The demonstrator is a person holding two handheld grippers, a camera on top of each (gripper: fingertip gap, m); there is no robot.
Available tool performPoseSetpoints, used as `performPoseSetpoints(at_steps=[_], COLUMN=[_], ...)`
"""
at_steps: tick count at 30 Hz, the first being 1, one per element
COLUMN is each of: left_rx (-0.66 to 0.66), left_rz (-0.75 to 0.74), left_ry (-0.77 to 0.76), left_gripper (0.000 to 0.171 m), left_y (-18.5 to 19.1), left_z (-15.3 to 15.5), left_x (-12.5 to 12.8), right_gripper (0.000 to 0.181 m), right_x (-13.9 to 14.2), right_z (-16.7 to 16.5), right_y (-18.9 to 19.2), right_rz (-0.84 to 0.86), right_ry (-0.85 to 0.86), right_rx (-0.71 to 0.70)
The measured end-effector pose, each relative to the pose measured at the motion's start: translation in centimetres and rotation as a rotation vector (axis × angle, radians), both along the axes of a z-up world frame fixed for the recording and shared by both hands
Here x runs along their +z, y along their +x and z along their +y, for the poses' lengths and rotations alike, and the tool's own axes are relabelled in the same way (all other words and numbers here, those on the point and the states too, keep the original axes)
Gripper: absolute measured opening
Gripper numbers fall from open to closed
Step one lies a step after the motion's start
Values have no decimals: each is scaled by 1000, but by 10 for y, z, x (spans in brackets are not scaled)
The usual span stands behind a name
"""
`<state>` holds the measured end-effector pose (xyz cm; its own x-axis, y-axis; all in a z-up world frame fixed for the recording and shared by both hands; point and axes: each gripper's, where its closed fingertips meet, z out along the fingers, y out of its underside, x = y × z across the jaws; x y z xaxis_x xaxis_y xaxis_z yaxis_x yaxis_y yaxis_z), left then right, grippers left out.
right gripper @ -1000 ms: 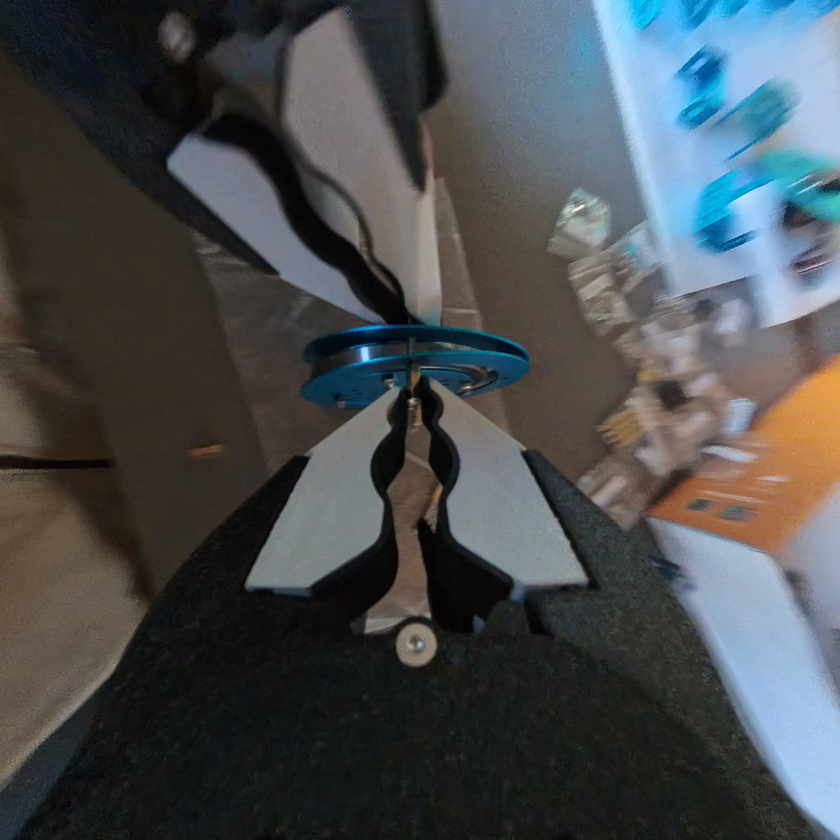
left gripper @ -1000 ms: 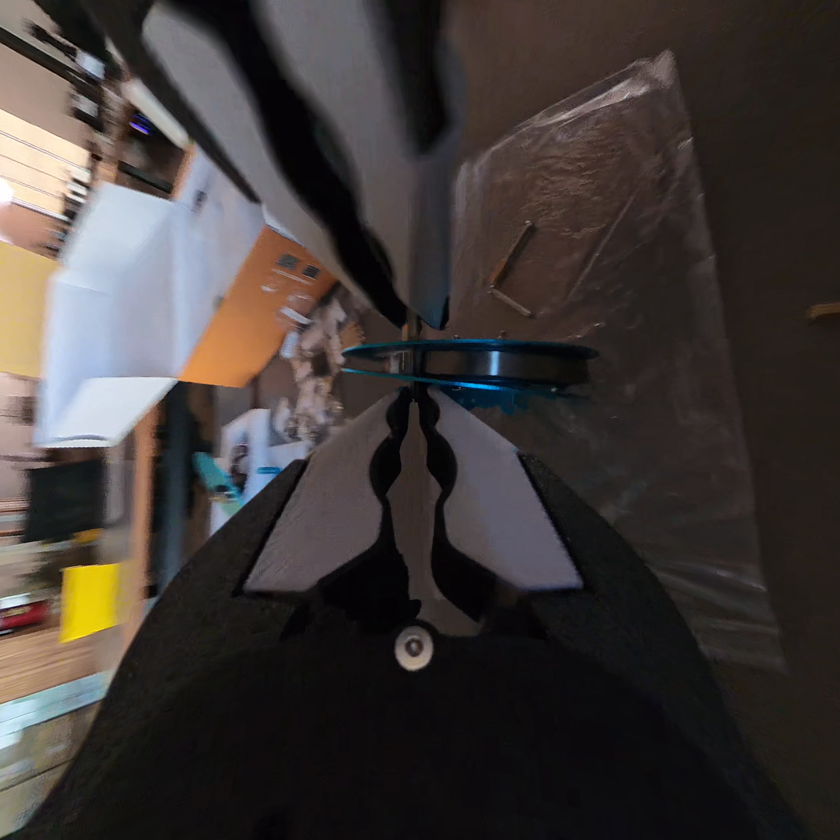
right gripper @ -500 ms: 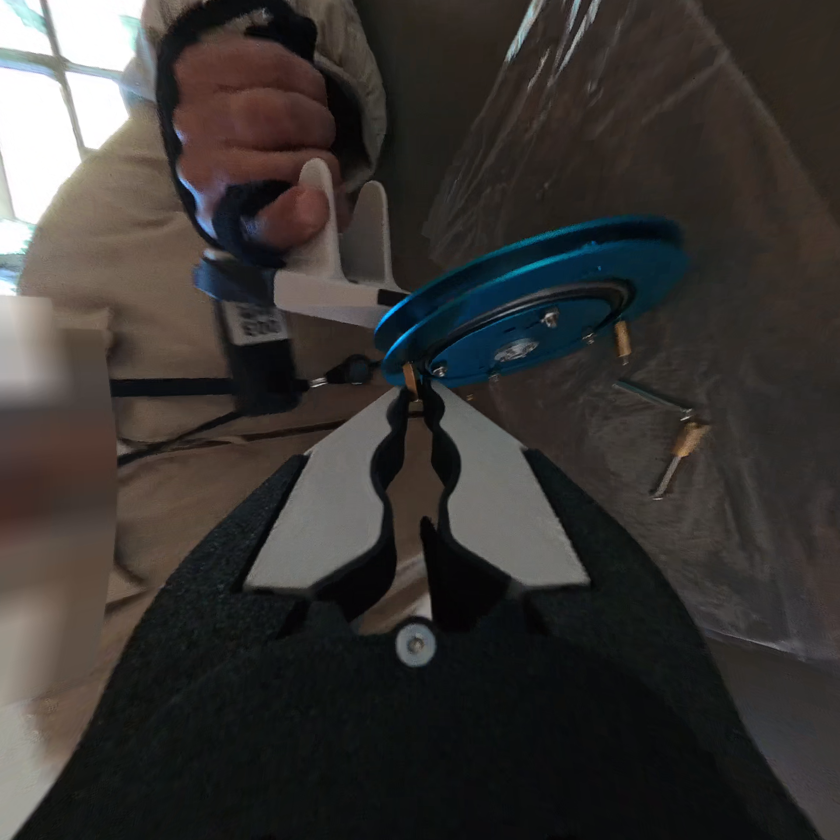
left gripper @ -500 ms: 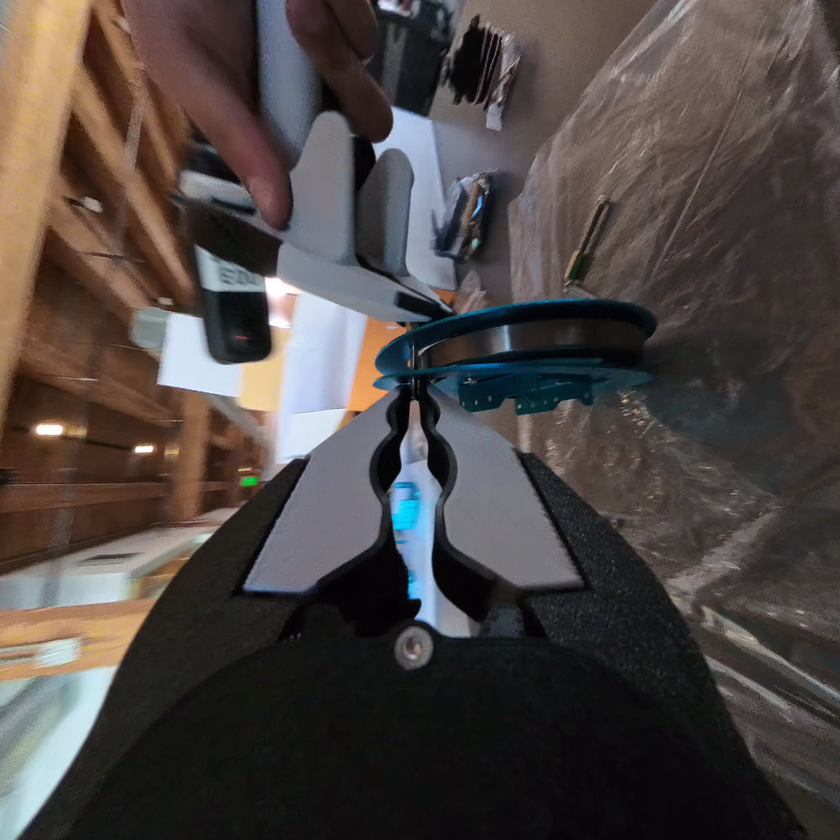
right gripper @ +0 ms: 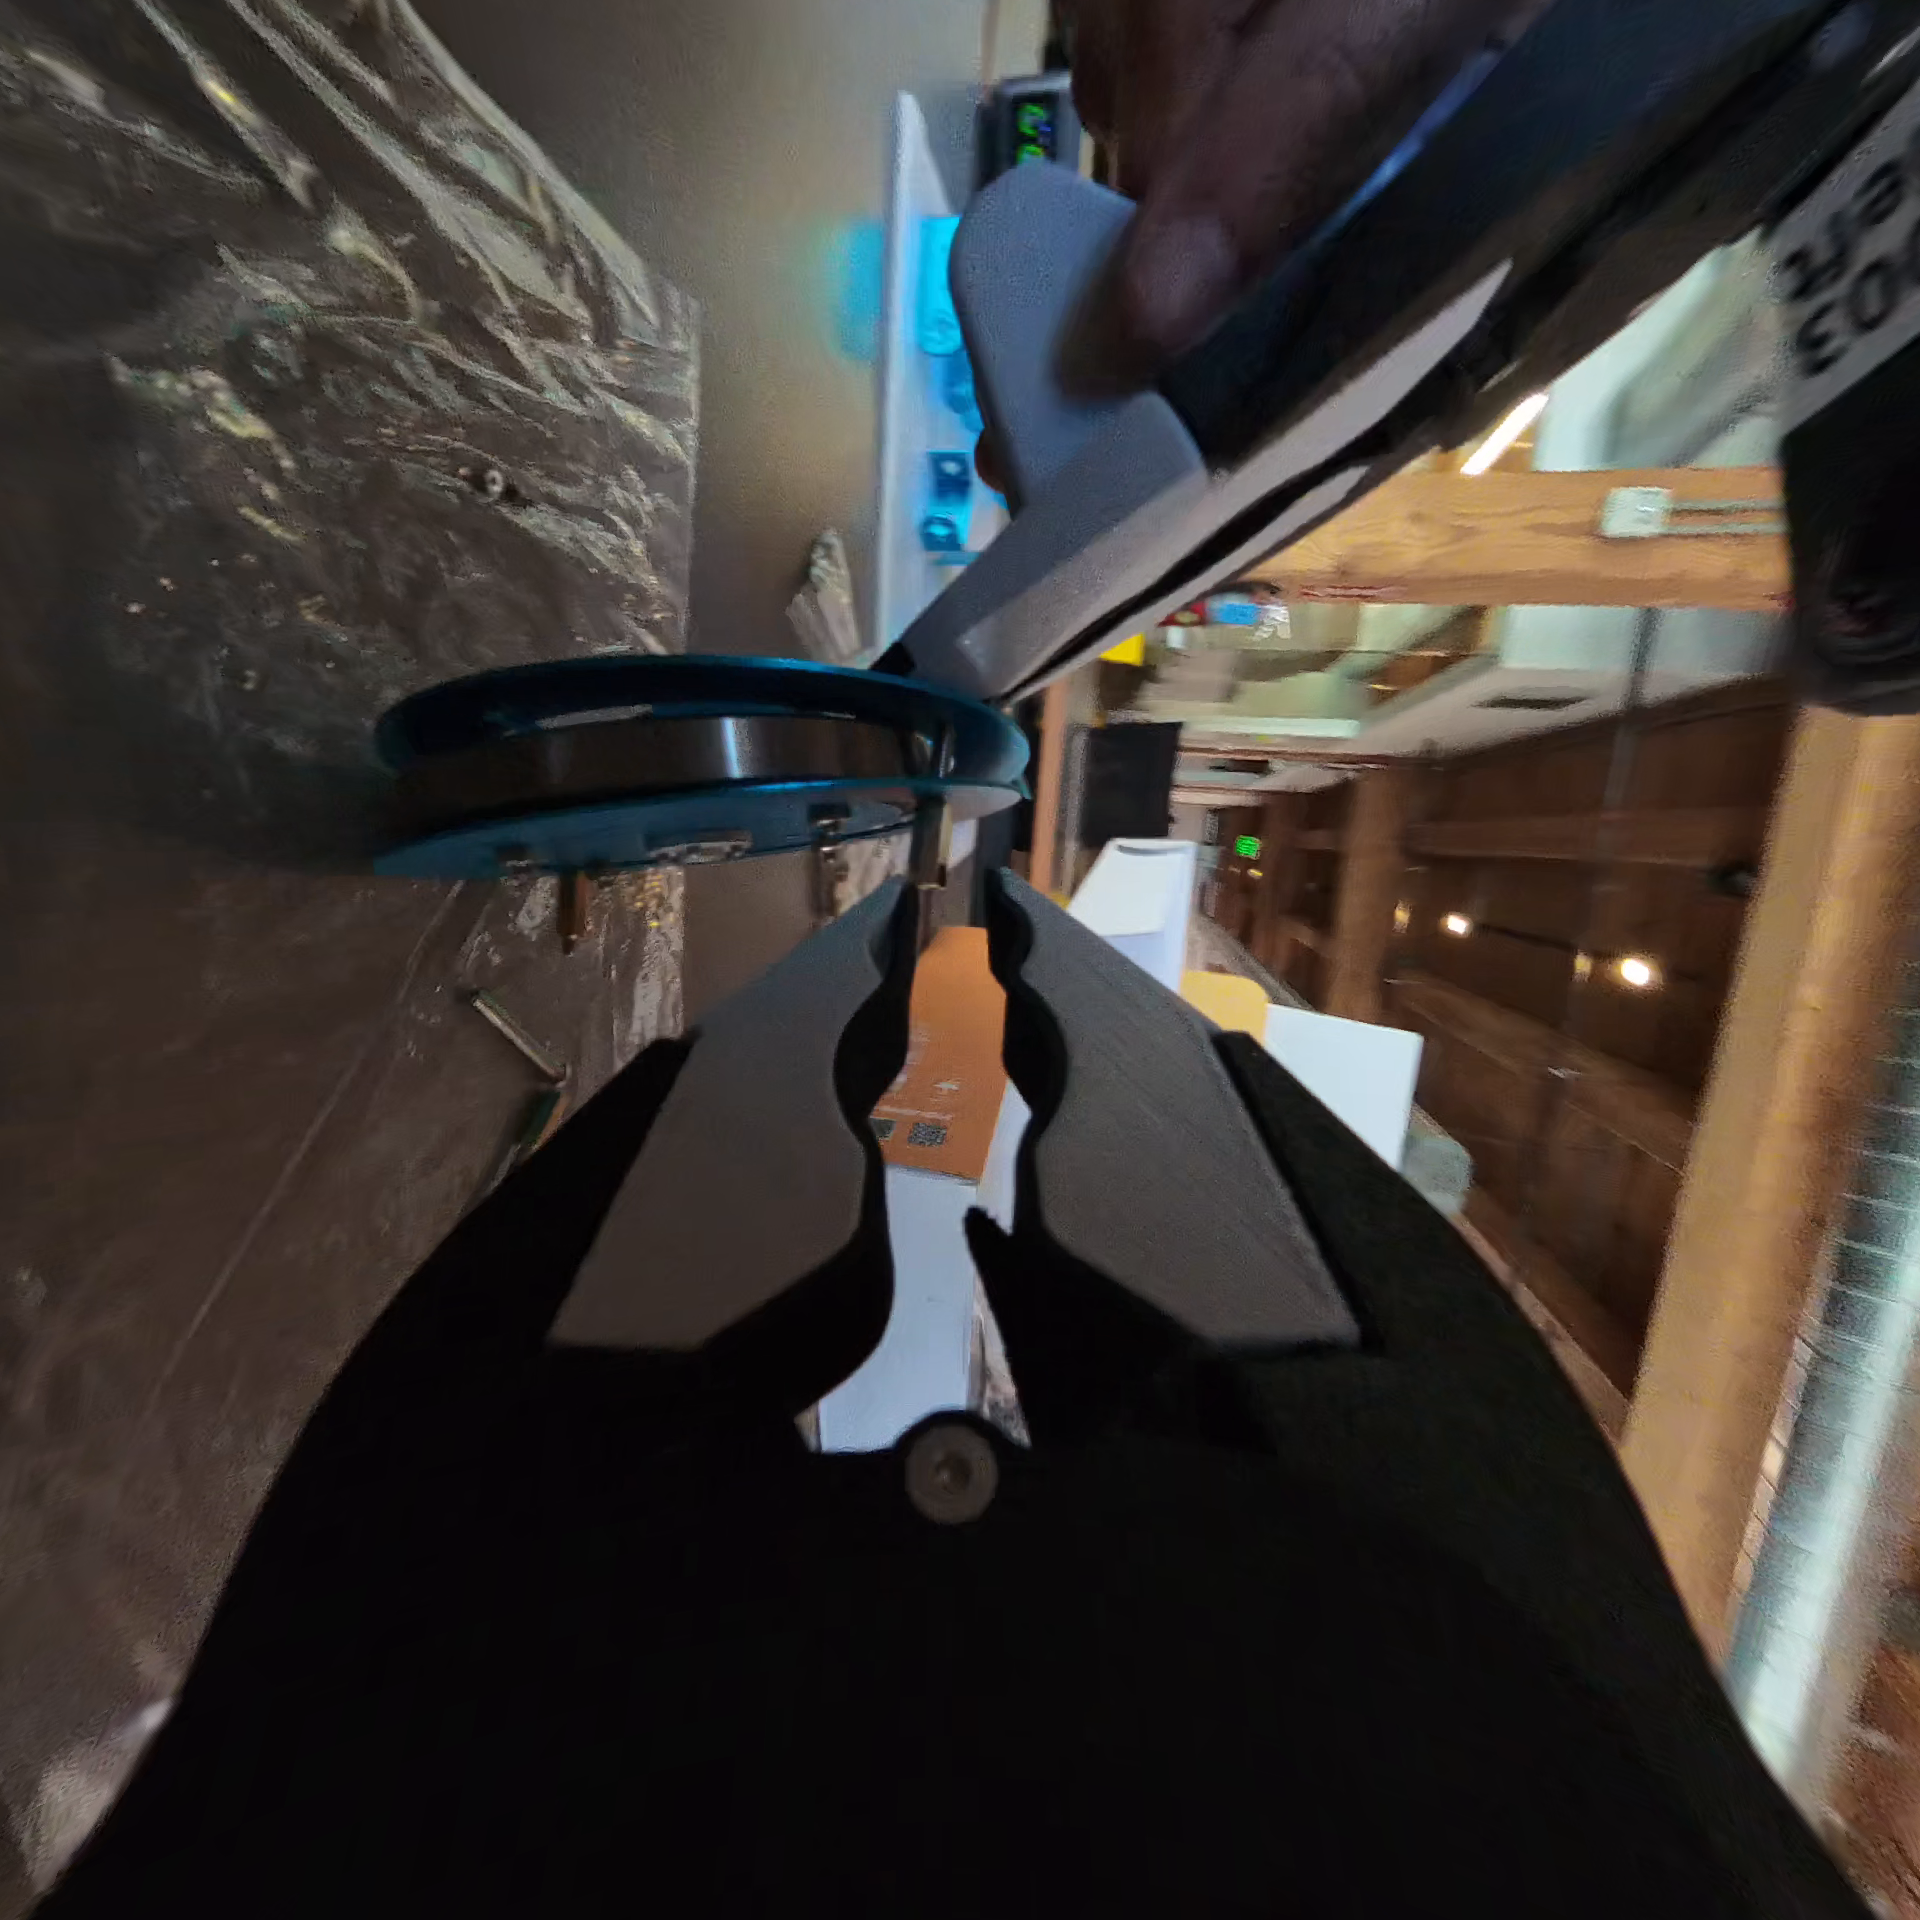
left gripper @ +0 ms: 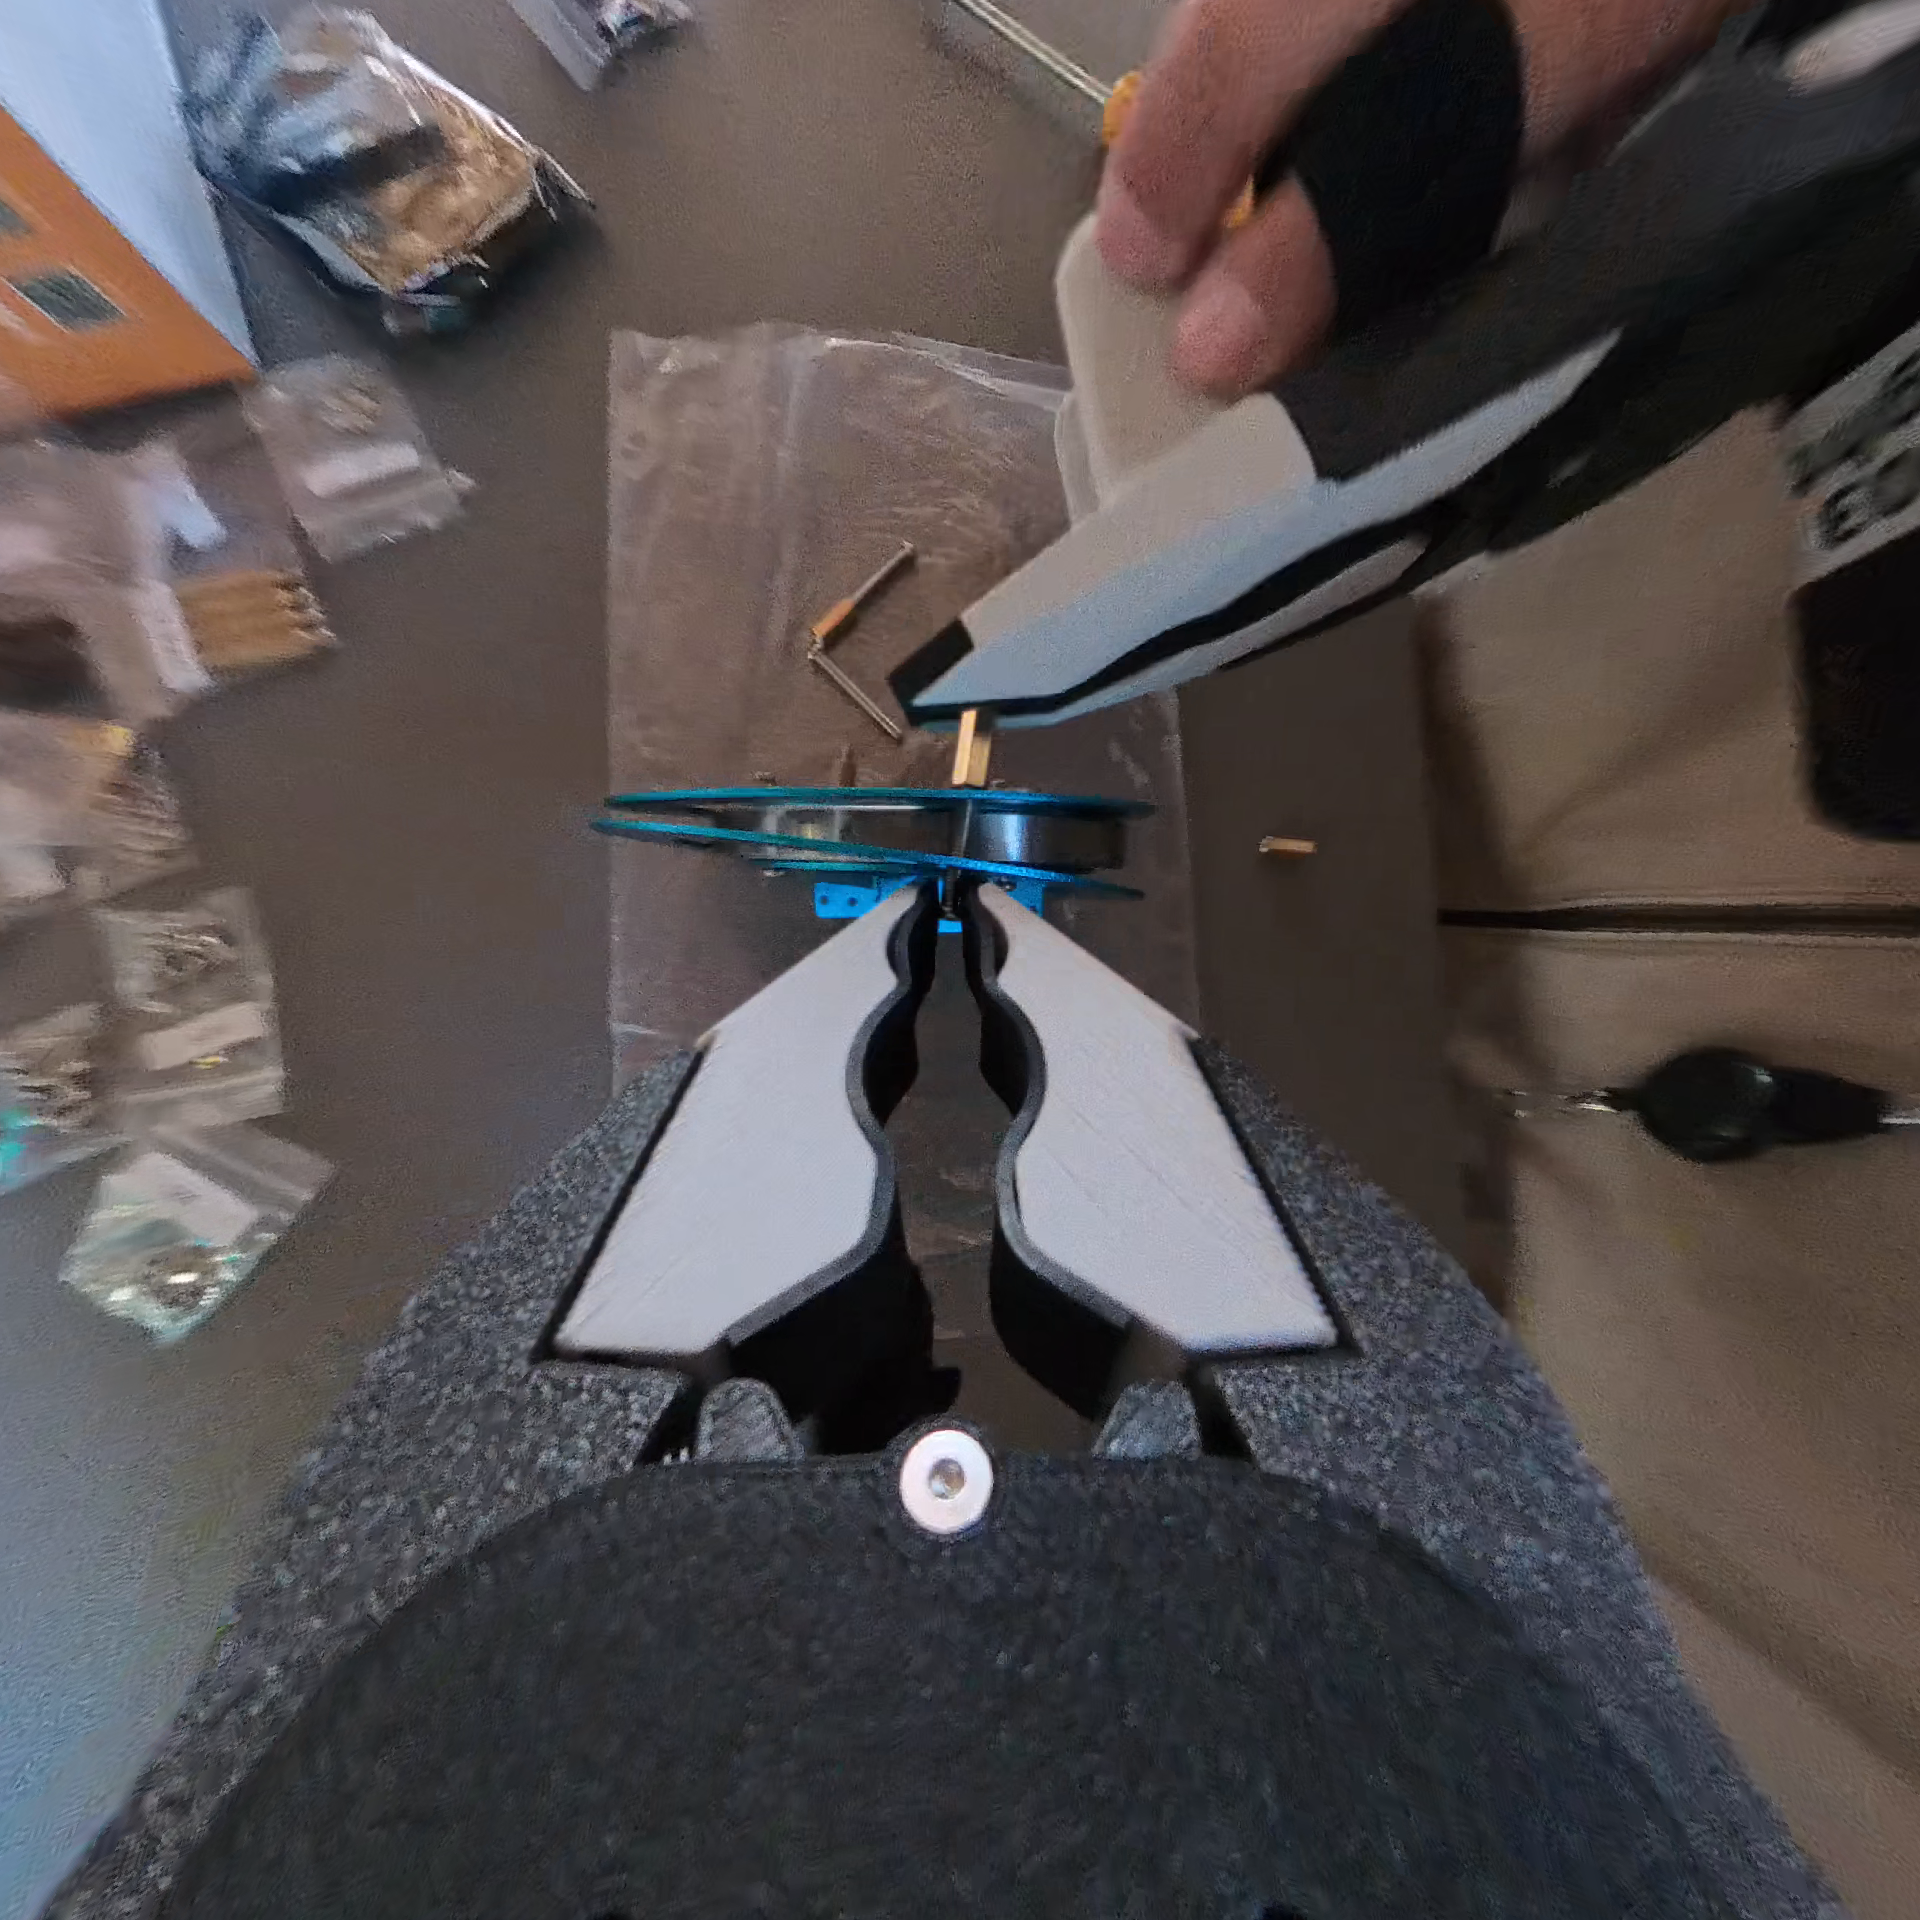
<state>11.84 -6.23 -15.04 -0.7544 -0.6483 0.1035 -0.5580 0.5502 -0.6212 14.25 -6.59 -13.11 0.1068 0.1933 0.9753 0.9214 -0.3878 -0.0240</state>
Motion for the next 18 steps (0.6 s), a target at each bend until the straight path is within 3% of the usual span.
performPoseSetpoints(at_steps=[5, 6, 12, 15, 16, 18], left_rx=[30, 38, 24, -13, -43, -86], left_rz=[163, 180, 194, 94, 19, -137], left_ry=[-174, -199, -250, -151, -79, 69], left_gripper=[3, 2, 2, 2, 3, 2], left_y=[-2, -1, 4, 6, 7, 8], left_z=[-3, -4, -3, -2, -1, -1], left_x=[2, 2, 3, 3, 1, 0], right_gripper=[11, 24, 24, 16, 5, 4], right_x=[0, -3, -9, -7, -1, -3], right_z=[-1, -2, 2, 7, 7, 5], right_y=[-1, -2, -2, 5, 5, 4], right_rz=[27, 35, -38, -53, -46, 133], right_ry=[71, 53, 40, 7, 5, -118], right_rx=[-24, -22, -25, -33, -28, -46])
